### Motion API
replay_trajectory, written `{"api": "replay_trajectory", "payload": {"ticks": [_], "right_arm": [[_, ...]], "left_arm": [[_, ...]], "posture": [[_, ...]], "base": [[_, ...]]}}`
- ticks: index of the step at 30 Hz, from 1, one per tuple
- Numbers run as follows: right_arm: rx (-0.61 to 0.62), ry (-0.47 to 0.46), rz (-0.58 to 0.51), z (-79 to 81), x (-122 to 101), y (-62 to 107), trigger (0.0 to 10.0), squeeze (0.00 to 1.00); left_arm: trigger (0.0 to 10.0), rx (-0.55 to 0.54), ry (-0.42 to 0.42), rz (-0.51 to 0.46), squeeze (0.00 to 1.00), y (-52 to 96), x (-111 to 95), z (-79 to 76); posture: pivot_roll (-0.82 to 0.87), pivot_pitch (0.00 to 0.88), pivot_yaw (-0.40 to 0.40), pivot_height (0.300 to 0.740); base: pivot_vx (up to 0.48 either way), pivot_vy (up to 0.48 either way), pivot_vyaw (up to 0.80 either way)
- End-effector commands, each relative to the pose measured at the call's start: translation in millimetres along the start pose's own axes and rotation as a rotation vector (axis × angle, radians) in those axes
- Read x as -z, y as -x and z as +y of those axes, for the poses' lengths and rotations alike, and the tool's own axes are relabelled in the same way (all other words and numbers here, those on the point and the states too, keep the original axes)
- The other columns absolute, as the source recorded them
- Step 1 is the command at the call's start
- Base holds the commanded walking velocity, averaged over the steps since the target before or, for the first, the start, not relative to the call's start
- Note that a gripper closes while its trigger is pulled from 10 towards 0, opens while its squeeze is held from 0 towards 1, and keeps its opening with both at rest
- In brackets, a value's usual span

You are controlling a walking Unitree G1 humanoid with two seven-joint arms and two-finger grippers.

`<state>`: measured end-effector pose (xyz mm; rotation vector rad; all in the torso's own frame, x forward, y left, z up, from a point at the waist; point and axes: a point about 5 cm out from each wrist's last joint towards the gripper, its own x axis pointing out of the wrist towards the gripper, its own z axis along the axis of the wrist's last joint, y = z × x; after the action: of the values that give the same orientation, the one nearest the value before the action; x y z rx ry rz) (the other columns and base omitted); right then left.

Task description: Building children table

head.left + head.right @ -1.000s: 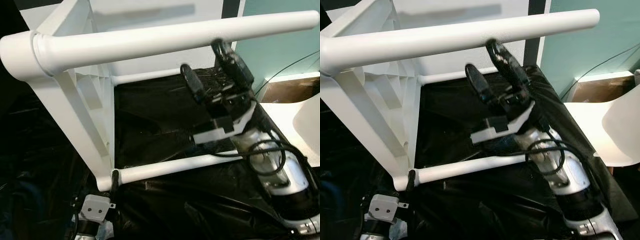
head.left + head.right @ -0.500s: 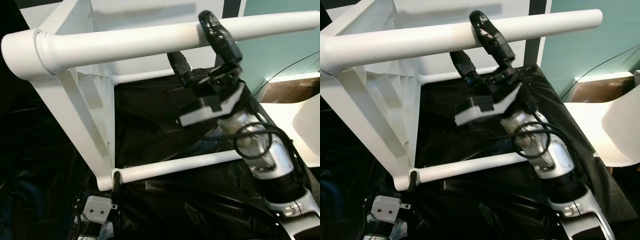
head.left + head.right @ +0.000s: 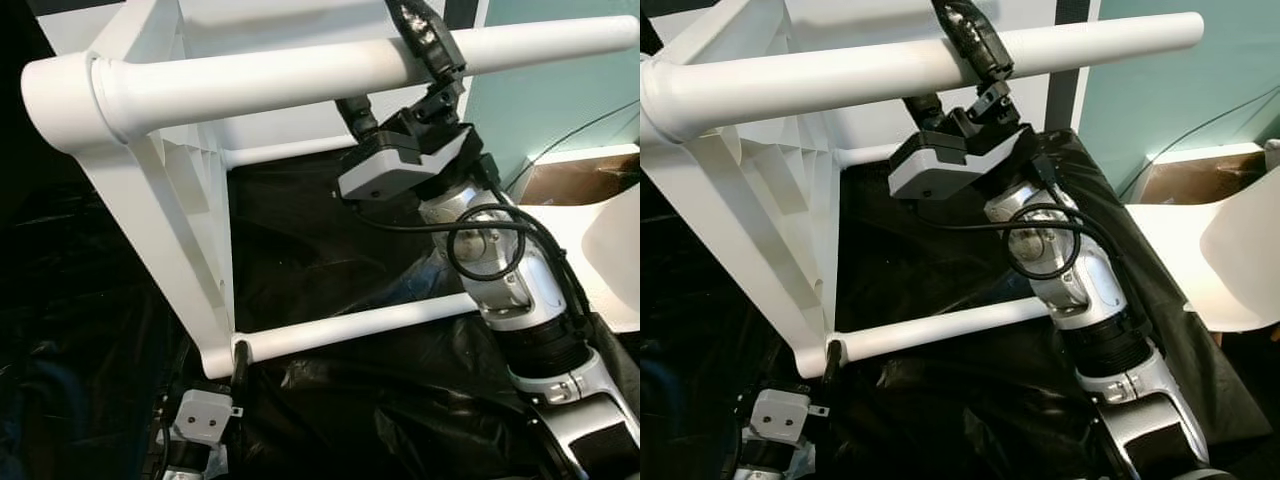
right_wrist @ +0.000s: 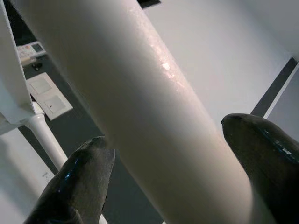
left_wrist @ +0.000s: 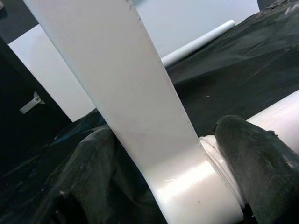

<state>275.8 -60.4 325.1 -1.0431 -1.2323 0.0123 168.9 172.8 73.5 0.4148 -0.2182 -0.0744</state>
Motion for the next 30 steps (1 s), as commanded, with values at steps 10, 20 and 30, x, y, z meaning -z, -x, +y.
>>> {"api": "replay_trajectory", "payload": {"ticks": [10, 20, 30], "right_arm": [[-0.109, -0.035, 0.124, 14.9, 10, -12.2, 0.0, 0.00], [-0.137, -0.122, 0.202, 20.1, 18, -15.3, 0.0, 0.00], [-0.128, -0.356, 0.356, 29.8, 32, -17.9, 0.0, 0.00]], "left_arm": [[10.0, -0.012, 0.008, -0.014, 0.00, -4.5, -8, -6.3], [10.0, -0.010, 0.014, -0.018, 0.00, -7.2, -14, -9.8], [10.0, -0.028, 0.030, -0.008, 0.00, -4.4, -19, -11.2]], "posture": [[-0.04, 0.000, 0.065, 0.740], [-0.04, 0.000, 0.061, 0.740], [-0.04, 0.000, 0.060, 0.740]], "base": [[0.000, 0.000, 0.00], [0.000, 0.000, 0.00], [0.000, 0.000, 0.00]]}}
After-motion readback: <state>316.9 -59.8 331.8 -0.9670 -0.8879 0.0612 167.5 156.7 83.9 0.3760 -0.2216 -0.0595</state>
